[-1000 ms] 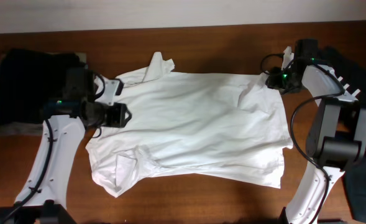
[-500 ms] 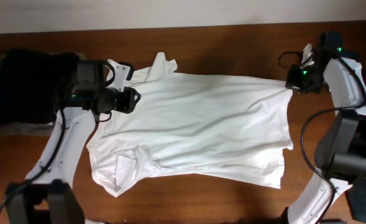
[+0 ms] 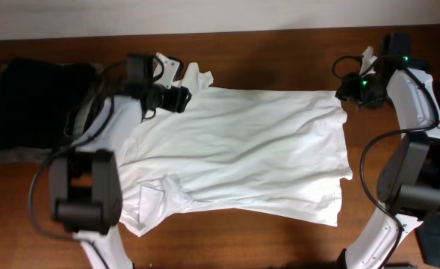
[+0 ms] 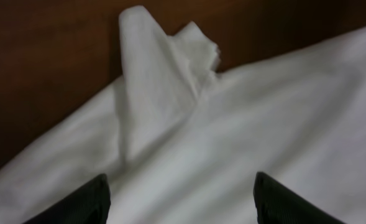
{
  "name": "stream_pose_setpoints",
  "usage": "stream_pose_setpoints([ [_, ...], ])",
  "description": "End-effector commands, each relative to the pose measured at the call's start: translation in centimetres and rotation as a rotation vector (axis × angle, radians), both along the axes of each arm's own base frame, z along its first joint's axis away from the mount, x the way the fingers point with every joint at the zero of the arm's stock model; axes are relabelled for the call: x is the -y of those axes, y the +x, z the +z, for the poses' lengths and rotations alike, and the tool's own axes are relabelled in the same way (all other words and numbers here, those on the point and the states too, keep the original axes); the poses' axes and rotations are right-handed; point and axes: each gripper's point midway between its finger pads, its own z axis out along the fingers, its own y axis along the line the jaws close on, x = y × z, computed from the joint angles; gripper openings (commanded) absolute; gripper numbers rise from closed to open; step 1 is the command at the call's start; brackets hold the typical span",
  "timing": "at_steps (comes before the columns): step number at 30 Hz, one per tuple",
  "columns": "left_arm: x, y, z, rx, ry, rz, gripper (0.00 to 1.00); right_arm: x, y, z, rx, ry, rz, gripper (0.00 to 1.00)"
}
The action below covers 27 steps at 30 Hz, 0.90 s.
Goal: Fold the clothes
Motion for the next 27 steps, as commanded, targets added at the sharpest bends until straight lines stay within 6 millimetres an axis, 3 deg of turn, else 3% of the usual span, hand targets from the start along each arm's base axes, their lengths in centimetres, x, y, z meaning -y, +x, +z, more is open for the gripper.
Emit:
stream_pose_setpoints([
  [1, 0.0, 5.9, 0.3, 0.045, 0.047, -0.011, 0.73, -0.9, -0.6, 0.5, -0.017, 0.019, 0.02, 0.54],
  [3, 0.4, 8.7, -0.8, 0.043, 0.053, -0.019, 0.73, -1.0, -1.1, 0.3, -0.042, 0.025, 0.02, 0.54],
  [6, -3.0, 10.2, -4.5, 0.008, 0.201, 0.088, 0.65, -1.5, -1.4, 0.3, -0.053, 0.053, 0.019, 0.54],
  [11, -6.8, 9.1, -7.3, -0.076, 0.269, 0.104, 0.57, -1.6, -1.4, 0.4, -0.05, 0.059, 0.02, 0.54],
  [14, -5.5, 8.0, -8.5, -0.129, 0.194, 0.055, 0.41, -1.6, -1.3, 0.4, -0.049, 0.058, 0.02, 0.54],
  [16, -5.2, 7.8, -8.5, -0.14, 0.18, 0.044, 0.38, -1.5, -1.2, 0.4, -0.045, 0.057, 0.02, 0.54],
  [18, -5.5, 7.7, -8.5, -0.137, 0.19, 0.031, 0.16, -1.5, -1.0, 0.5, -0.036, 0.055, 0.021, 0.54],
  [19, -5.5, 7.6, -8.6, -0.141, 0.184, 0.029, 0.15, -1.5, -1.0, 0.5, -0.035, 0.055, 0.021, 0.54],
  [20, -5.0, 7.4, -8.6, -0.15, 0.161, 0.015, 0.22, -1.5, -1.0, 0.5, -0.035, 0.055, 0.021, 0.55],
  [21, -4.3, 6.9, -8.5, -0.165, 0.126, -0.008, 0.41, -1.5, -1.0, 0.5, -0.035, 0.054, 0.021, 0.54],
  [22, -3.4, 6.3, -8.5, -0.172, 0.092, -0.07, 0.47, -1.5, -1.0, 0.5, -0.035, 0.054, 0.021, 0.54],
  [24, -3.4, 5.7, -9.0, -0.186, 0.112, -0.097, 0.48, -1.5, -1.0, 0.5, -0.035, 0.054, 0.021, 0.54],
  [27, -3.7, 5.4, -10.3, -0.213, 0.127, -0.094, 0.29, -1.5, -1.0, 0.5, -0.035, 0.055, 0.021, 0.54],
])
